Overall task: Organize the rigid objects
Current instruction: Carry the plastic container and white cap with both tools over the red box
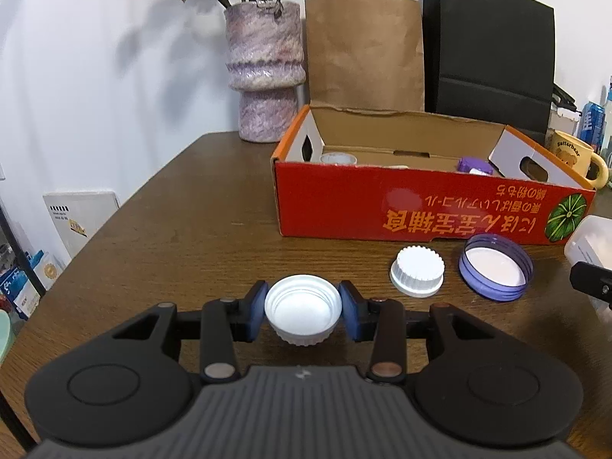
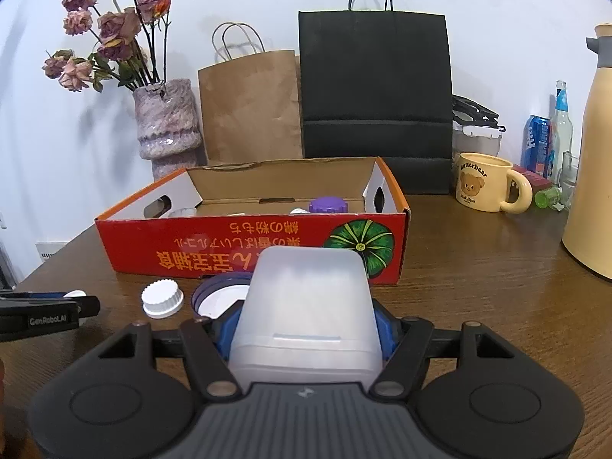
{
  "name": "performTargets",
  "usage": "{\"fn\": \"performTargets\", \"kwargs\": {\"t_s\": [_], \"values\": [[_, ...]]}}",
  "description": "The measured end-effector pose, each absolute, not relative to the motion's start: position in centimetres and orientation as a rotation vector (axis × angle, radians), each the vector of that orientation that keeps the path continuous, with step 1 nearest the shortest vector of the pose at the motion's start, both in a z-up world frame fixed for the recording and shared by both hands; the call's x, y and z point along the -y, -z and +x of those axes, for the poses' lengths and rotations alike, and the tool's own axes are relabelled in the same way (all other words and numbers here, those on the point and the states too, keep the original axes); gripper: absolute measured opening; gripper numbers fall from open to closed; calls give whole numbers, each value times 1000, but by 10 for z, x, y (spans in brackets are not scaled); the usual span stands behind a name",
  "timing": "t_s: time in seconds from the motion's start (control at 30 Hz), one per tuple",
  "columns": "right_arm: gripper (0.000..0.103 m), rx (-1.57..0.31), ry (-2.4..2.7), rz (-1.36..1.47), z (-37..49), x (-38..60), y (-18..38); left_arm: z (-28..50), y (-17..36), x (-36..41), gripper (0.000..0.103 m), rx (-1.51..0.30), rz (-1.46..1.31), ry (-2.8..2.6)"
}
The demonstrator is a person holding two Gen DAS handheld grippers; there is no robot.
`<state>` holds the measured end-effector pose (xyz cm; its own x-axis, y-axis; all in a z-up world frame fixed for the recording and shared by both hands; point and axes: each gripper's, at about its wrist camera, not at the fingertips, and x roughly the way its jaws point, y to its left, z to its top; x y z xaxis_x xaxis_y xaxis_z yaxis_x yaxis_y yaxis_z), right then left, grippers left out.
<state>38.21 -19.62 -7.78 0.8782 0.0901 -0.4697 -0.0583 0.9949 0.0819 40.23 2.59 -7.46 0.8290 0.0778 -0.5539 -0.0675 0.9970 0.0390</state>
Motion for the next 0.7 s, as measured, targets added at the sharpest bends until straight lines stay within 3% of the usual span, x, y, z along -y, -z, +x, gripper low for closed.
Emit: {"fn": "performTargets", "kwargs": {"t_s": [0.7], "values": [[65,-427,-83,85,374,199,64,374,45,-2,41,-478,46,-38]]}}
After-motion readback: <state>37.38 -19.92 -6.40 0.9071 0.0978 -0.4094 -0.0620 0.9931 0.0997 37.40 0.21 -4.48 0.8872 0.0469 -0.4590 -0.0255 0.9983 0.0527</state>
